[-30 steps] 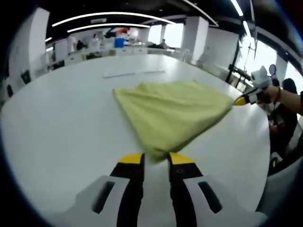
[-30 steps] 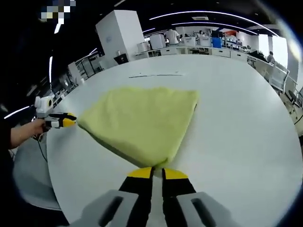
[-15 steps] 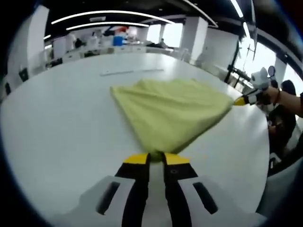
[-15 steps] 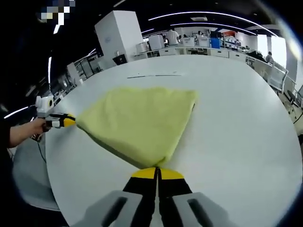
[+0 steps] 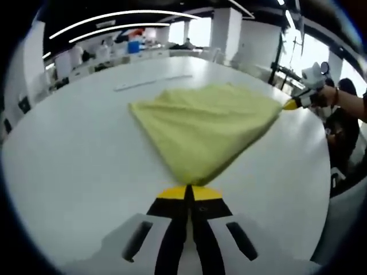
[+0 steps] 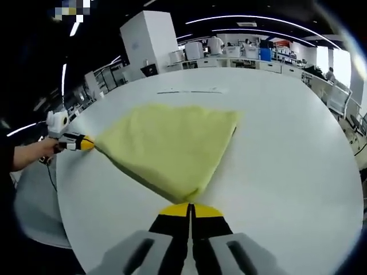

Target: Fold the garment on the visible template until the final outline fits inside the template.

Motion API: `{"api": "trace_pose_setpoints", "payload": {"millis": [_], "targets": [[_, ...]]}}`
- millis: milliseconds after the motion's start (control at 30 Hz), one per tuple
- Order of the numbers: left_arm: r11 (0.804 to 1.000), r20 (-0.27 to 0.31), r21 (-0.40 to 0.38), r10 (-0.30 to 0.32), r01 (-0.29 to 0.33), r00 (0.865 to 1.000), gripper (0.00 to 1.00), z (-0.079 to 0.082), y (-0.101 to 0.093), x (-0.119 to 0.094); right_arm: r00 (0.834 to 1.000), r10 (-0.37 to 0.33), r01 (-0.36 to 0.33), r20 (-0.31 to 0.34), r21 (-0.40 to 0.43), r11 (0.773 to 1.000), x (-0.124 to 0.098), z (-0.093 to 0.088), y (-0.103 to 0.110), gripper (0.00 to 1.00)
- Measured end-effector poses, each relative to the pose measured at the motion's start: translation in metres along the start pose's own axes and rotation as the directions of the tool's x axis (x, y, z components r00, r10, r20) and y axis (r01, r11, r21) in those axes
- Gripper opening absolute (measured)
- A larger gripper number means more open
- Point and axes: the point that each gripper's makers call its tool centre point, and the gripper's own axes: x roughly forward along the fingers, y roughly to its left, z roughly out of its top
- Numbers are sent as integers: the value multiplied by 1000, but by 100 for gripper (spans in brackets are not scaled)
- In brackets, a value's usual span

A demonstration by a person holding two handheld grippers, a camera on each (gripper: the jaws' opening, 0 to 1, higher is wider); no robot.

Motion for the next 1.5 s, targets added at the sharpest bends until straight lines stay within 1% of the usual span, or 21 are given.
{"api": "trace_pose_setpoints", "payload": {"millis": [67, 167, 200, 267, 300, 433, 500, 633, 733, 833, 1167, 1233, 1300, 1500], "targets": [[1000, 7, -4, -1, 1, 1000, 0, 1, 0, 0, 1000, -13, 13, 3, 27, 1000, 0, 0, -2, 0], [1000, 11, -5, -3, 3, 1000, 0, 1, 0, 0, 1000, 0, 0, 8, 47, 999, 1, 1, 1, 3], [1000, 12, -5, -5, 5, 1000, 0, 1, 0, -1, 1000, 0, 0, 9, 44, 999, 1, 1, 1, 3], [1000, 19, -10, -8, 8, 1000, 5, 3, -1, -1, 1000, 1, -1, 10, 39, 999, 2, 2, 2, 4], [1000, 21, -13, -8, 8, 1000, 6, 3, 0, -1, 1000, 5, -5, 11, 43, 999, 3, 2, 3, 5], [1000, 23, -27, -8, 9, 1000, 7, 4, 1, 0, 1000, 0, 0, 7, 44, 999, 5, 1, 2, 10], [999, 29, -44, -16, 18, 999, 7, 5, 0, 1, 1000, 2, -3, 11, 44, 999, 6, 2, 2, 11], [998, 31, -62, -20, 22, 999, 8, 5, 0, 4, 1000, 13, -14, 25, 48, 999, 7, 3, 2, 9], [998, 33, -64, -23, 25, 999, 5, 6, -1, 5, 1000, 10, -11, 26, 43, 999, 7, 2, 1, 7], [998, 34, -65, -25, 27, 999, 2, 7, -1, 6, 999, 14, -15, 32, 27, 1000, 8, 2, 1, 0], [998, 31, -54, -26, 27, 999, 1, 8, 0, 5, 999, 10, -10, 43, 1, 1000, 8, 5, -2, 0], [999, 28, -45, -26, 28, 999, 1, 8, 0, 5, 999, 20, -18, 45, -34, 999, 7, 5, 0, 0], [999, 26, -38, -26, 27, 999, 1, 8, 0, 4, 999, 13, -10, 44, -58, 998, 6, 6, 0, 0], [1000, 19, -18, -20, 20, 1000, 0, 8, 1, 3, 999, 0, 3, 38, -74, 997, 3, 5, -4, 0]]}}
